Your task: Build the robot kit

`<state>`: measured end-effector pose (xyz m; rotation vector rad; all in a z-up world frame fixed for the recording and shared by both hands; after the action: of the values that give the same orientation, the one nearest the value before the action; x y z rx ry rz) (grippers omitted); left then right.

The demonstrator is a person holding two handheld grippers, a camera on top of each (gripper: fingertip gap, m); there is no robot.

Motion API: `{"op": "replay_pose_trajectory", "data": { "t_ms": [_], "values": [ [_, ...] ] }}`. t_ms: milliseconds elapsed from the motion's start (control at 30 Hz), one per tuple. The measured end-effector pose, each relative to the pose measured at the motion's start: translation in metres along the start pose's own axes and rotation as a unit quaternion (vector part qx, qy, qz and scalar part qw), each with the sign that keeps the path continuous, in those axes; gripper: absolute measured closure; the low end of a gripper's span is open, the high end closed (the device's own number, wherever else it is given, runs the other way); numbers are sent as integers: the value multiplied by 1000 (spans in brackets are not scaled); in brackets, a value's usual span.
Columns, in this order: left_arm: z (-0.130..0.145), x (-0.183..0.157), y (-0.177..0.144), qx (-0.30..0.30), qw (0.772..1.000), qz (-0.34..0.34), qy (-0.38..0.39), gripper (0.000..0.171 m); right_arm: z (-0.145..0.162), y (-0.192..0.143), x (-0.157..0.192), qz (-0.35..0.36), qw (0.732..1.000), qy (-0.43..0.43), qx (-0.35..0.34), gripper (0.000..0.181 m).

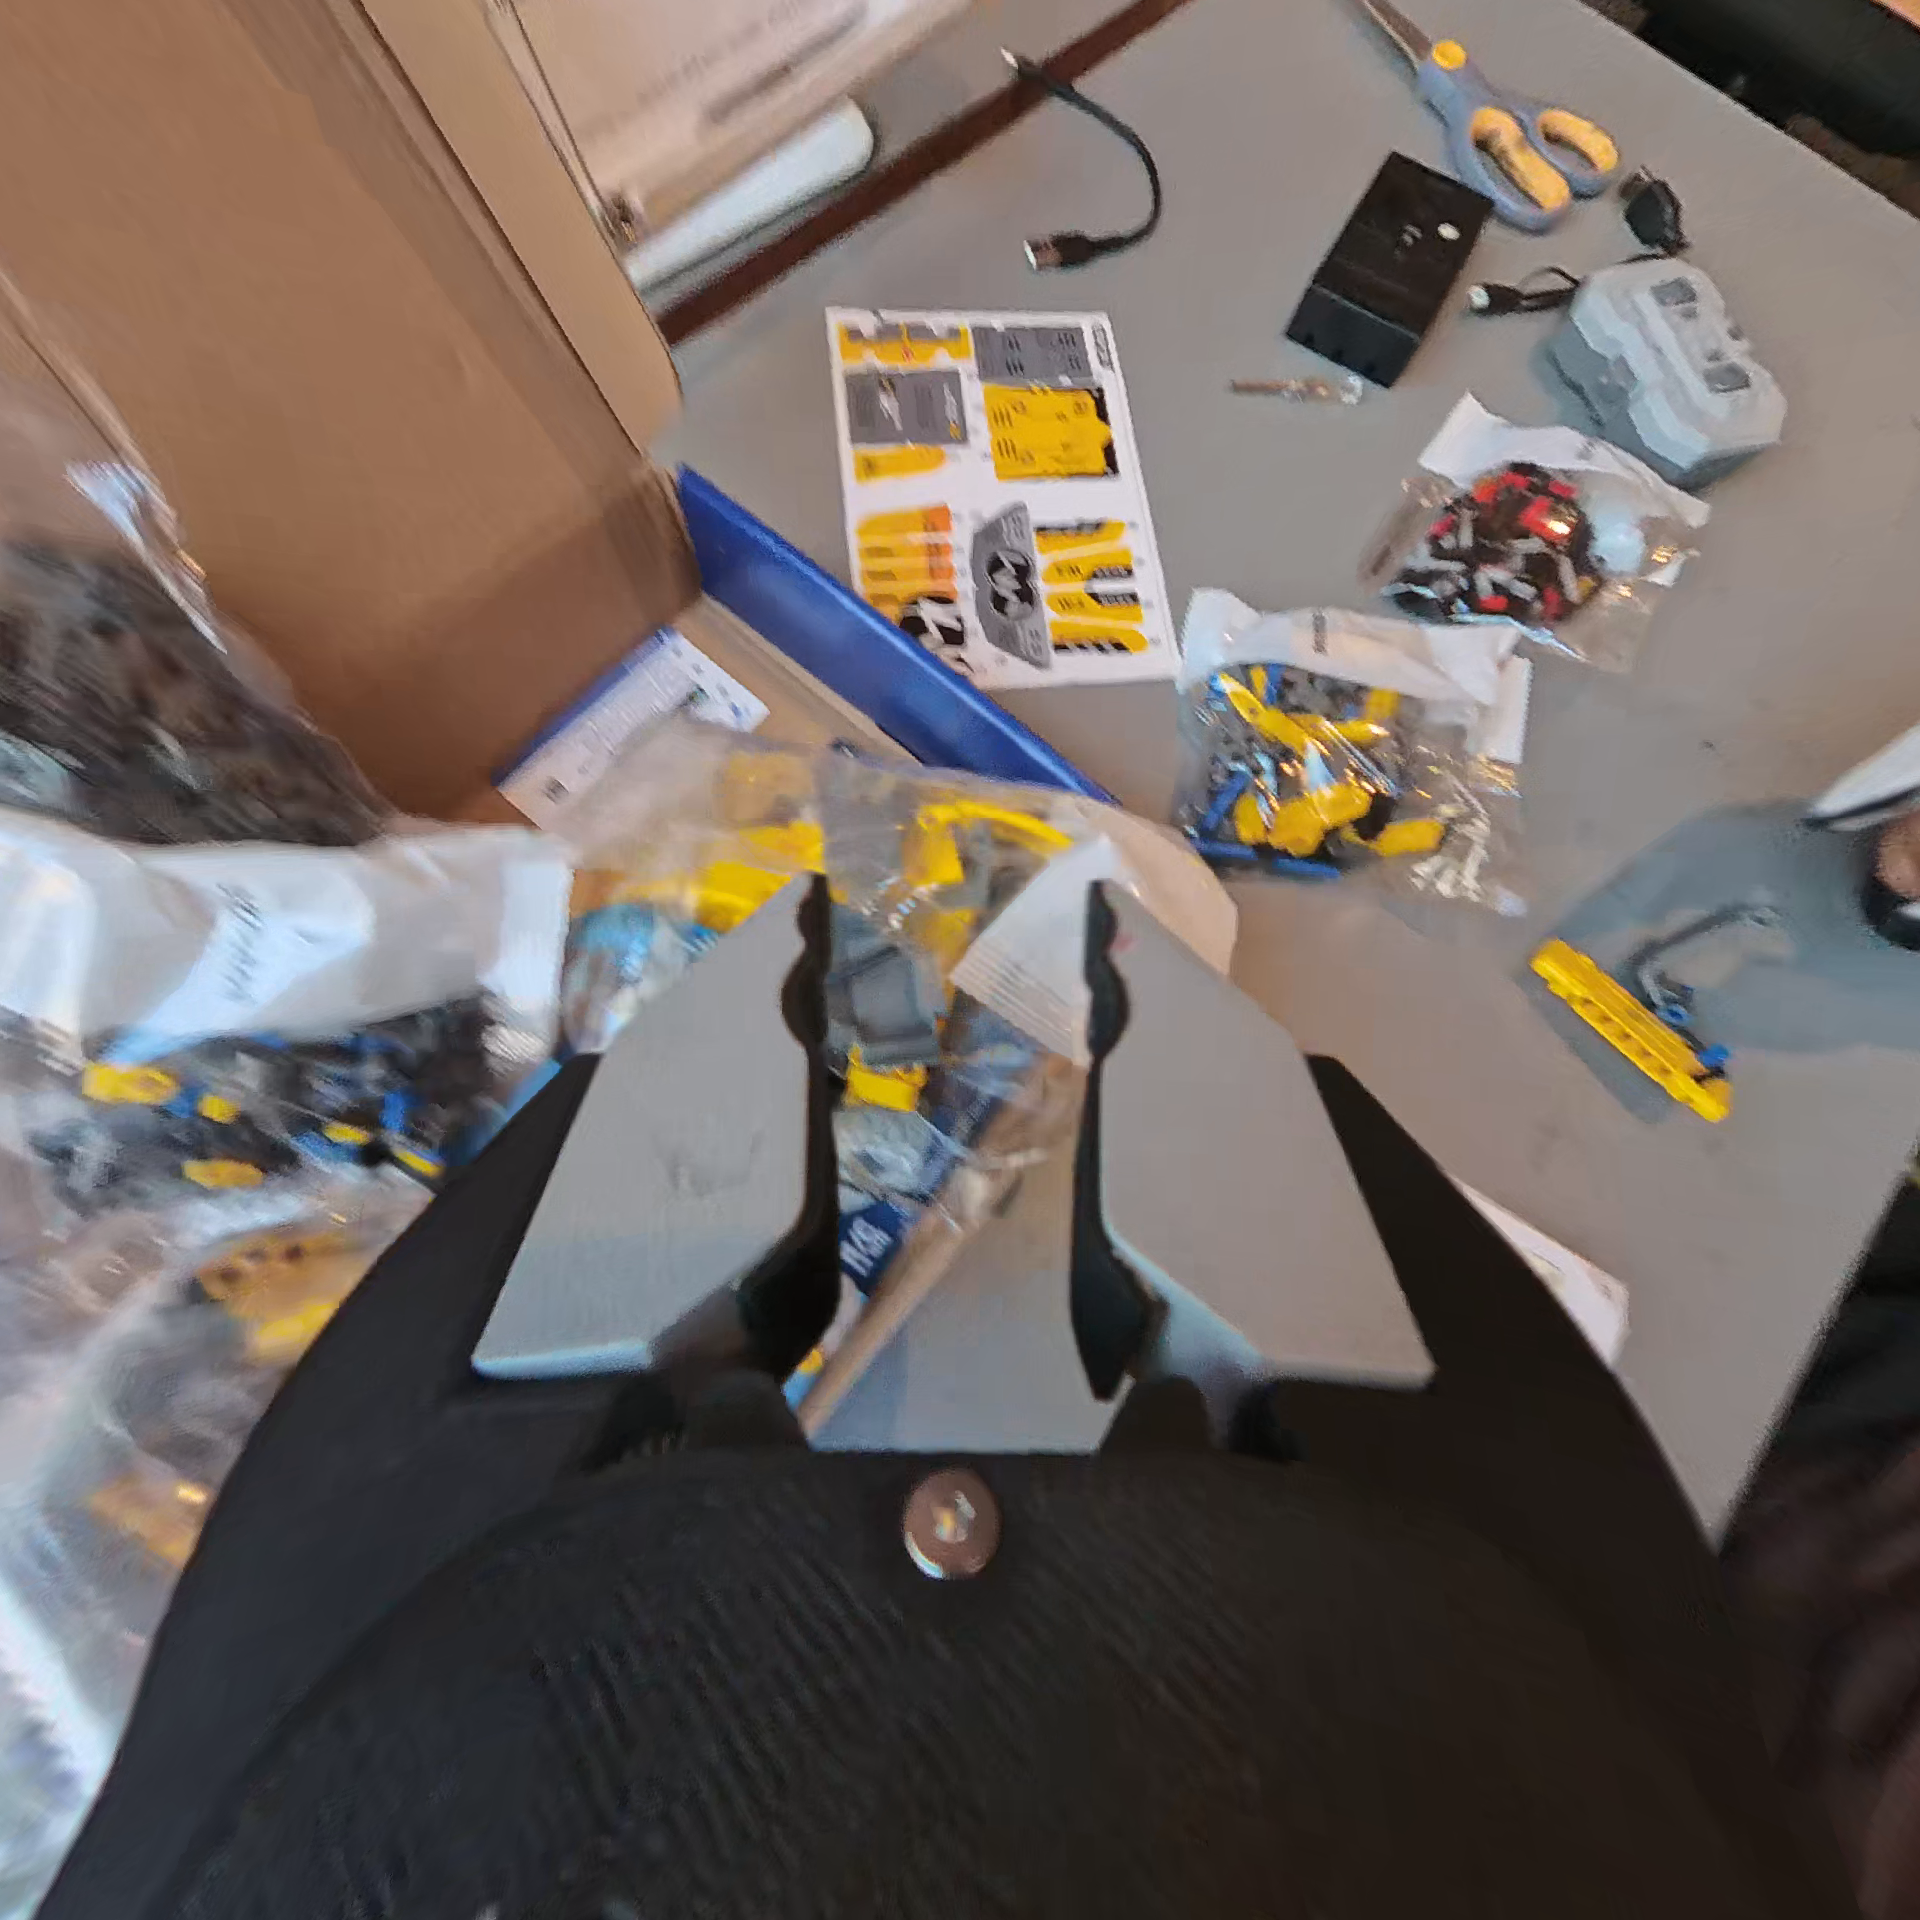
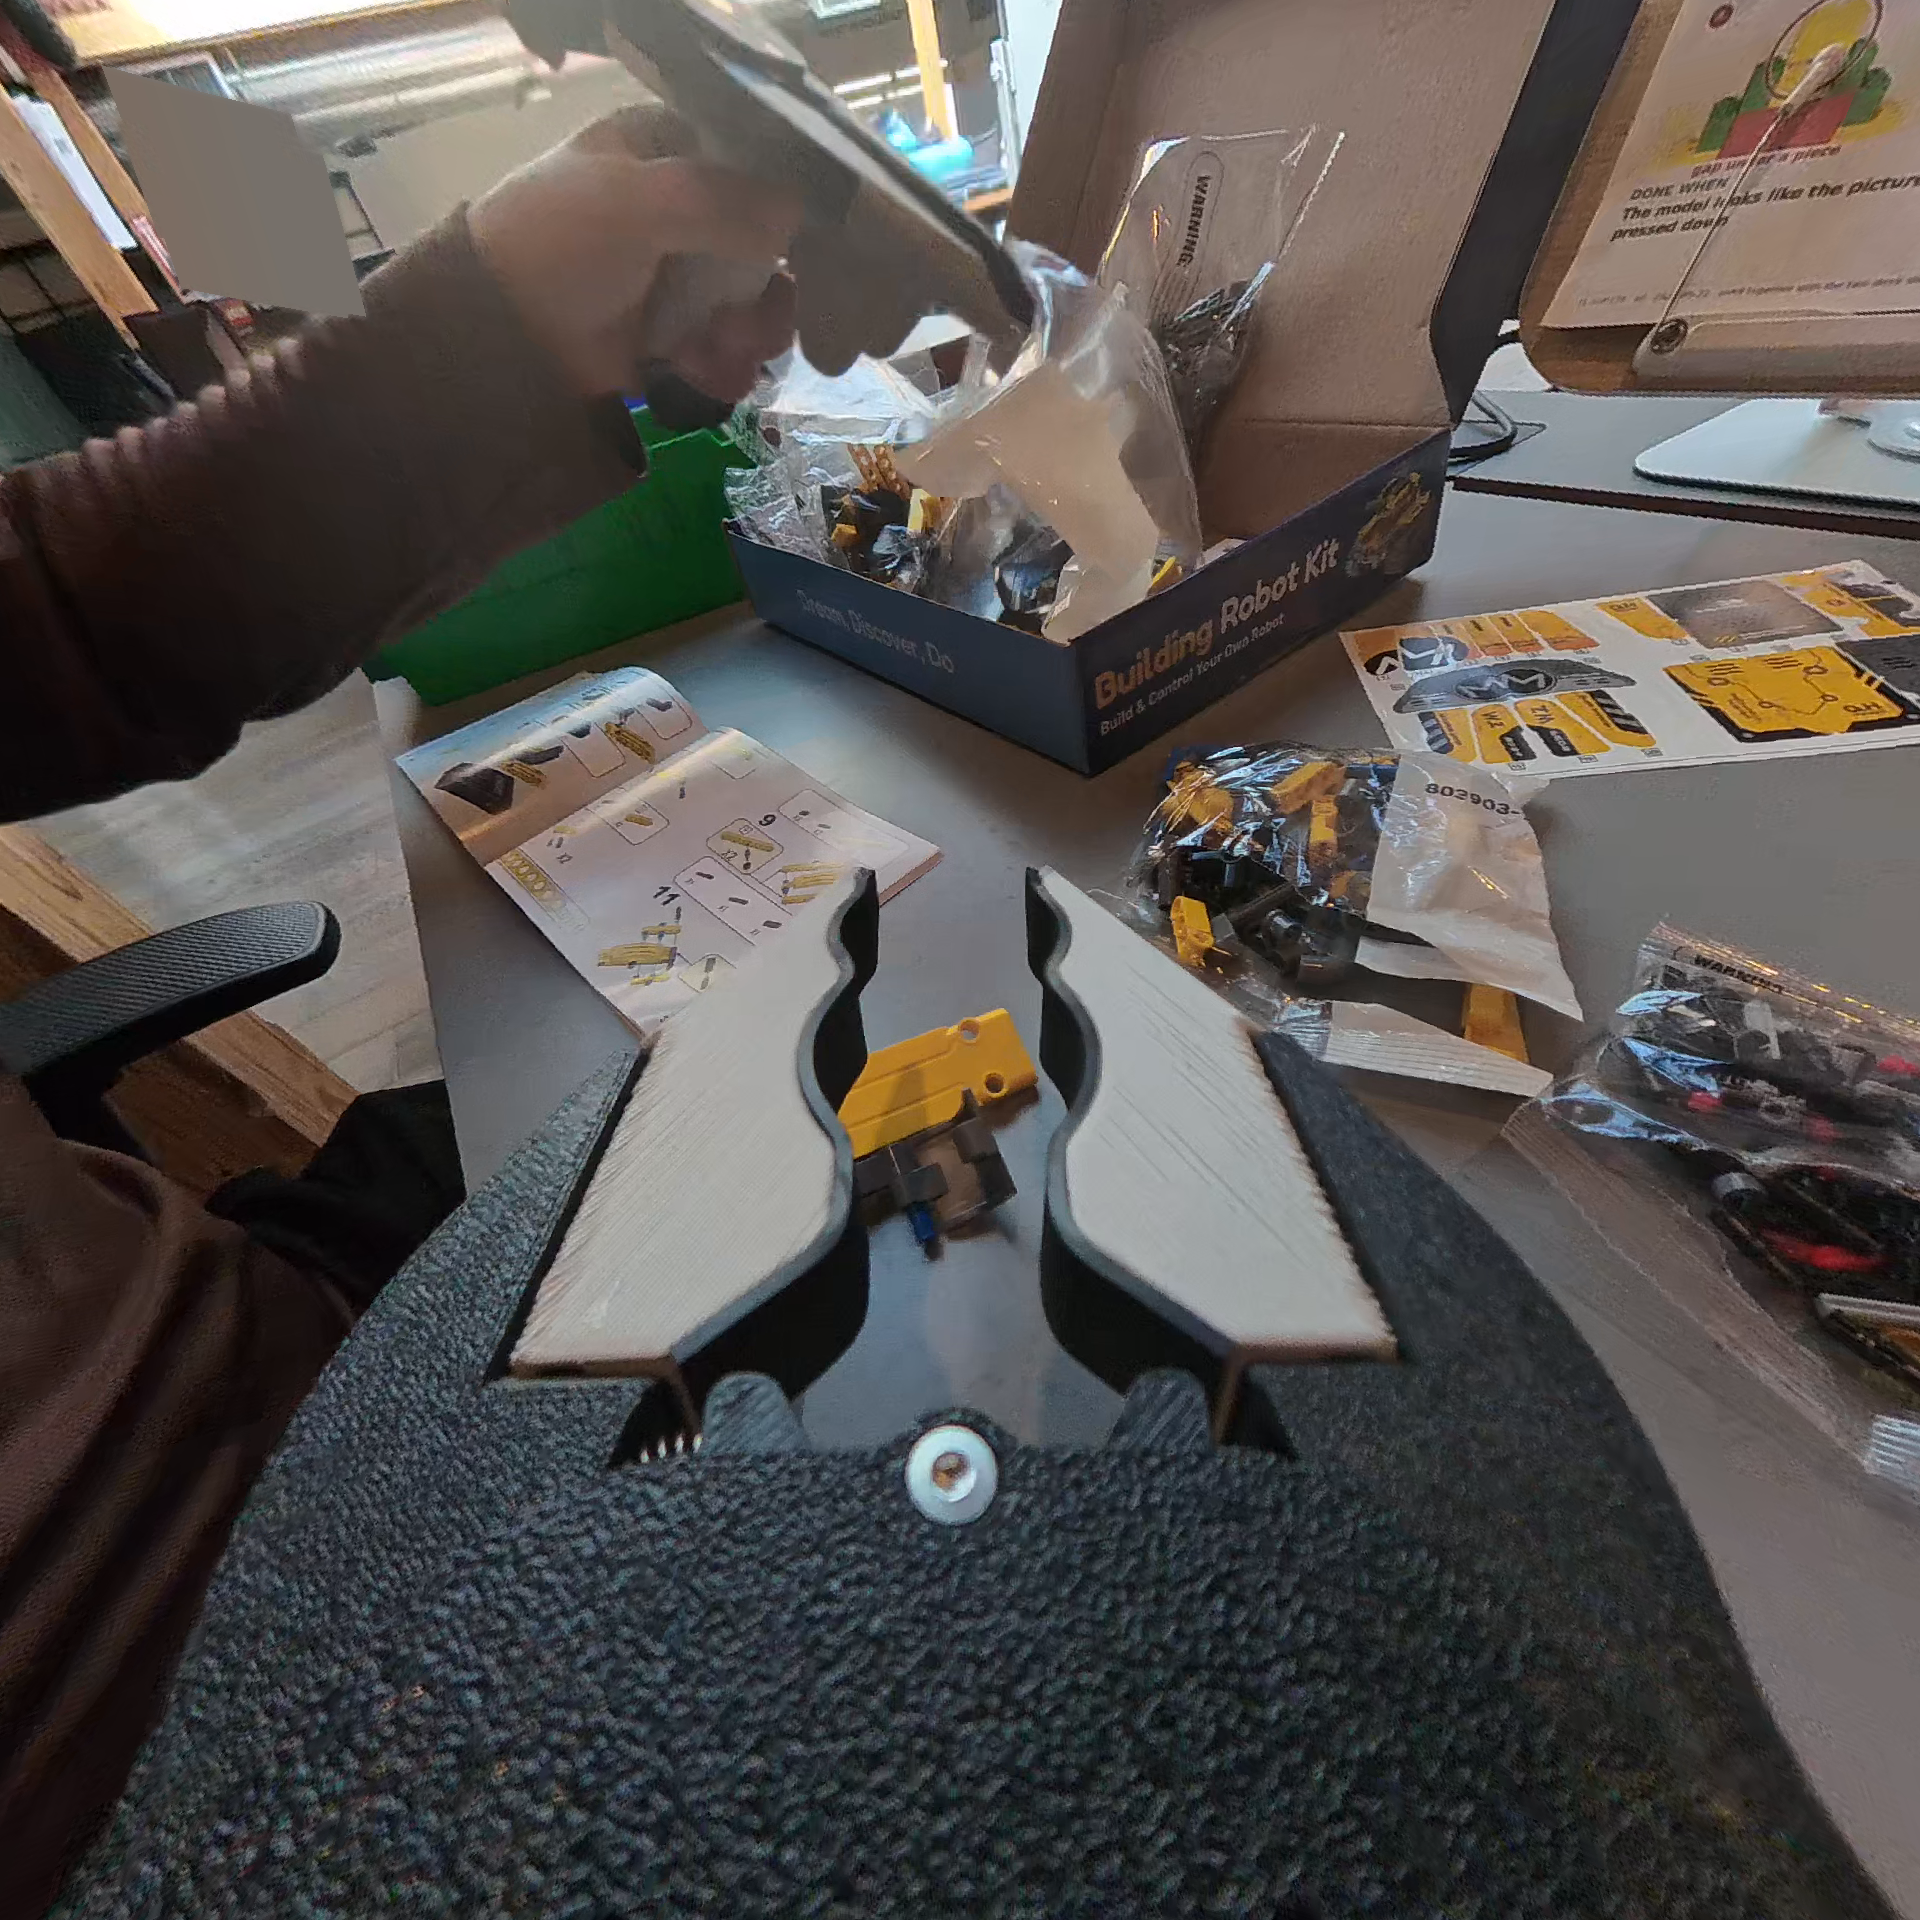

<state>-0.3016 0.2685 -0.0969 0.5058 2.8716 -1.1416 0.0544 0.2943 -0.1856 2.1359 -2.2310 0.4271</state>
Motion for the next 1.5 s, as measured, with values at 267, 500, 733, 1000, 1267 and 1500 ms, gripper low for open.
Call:
{"op": "replay_pose_trajectory", "data": {
  "t_ms": [267,500,733,1000,1267,1500],
  "values": [
    [45,-2,-13,-6,990,97,-103,97,0,-1,0,-7,1000,5,-2,153],
    [28,-1,25,55,995,63,-58,170,0,0,1,-1,1000,2,-2,154],
    [-12,30,12,68,995,40,-62,171,0,-1,2,-6,1000,-1,-3,154],
    [7,19,12,110,992,68,-9,158,0,-1,4,-20,1000,3,-6,155],
    [41,28,-21,156,986,-55,38,142,0,-2,5,-28,1000,11,-8,154],
    [37,21,-1,133,990,-54,14,144,0,-2,4,-26,1000,14,-10,154]
  ]
}}
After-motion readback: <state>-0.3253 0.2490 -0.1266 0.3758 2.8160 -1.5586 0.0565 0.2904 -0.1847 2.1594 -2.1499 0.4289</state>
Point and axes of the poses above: each gripper's, where its closed fingertips meet, y out along the fingers, z out of its underside, x = y × z across the jaws, the point moved 9 cm from there along -y, back along the fingers, and after that the axes turned 3 degrees about z, right-handed, at the moved point
